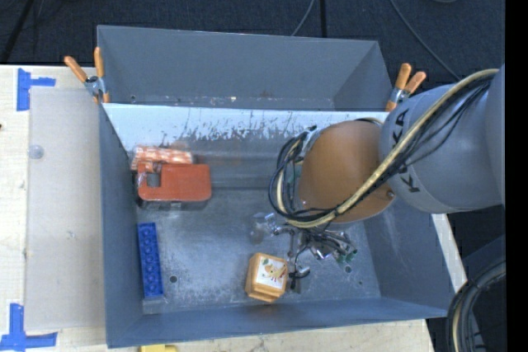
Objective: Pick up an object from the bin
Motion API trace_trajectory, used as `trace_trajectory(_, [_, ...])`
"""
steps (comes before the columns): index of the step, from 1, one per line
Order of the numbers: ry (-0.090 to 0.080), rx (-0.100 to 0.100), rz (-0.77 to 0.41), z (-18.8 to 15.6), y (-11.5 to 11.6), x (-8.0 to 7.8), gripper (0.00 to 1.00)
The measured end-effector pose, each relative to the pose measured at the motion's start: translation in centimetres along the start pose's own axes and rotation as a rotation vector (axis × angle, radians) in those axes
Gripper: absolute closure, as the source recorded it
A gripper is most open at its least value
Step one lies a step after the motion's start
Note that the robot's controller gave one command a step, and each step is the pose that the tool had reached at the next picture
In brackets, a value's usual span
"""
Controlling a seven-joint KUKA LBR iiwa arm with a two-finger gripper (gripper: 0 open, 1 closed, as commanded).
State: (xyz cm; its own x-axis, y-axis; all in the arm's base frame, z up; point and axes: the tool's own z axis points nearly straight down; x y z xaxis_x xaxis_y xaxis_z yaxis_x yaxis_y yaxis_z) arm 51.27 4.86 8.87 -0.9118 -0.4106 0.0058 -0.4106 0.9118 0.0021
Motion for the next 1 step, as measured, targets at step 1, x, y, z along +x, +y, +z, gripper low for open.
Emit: trace_trajectory(1, [0.005, -0.003, -0.130, 1.24, 0.99, -1.63, 0.00])
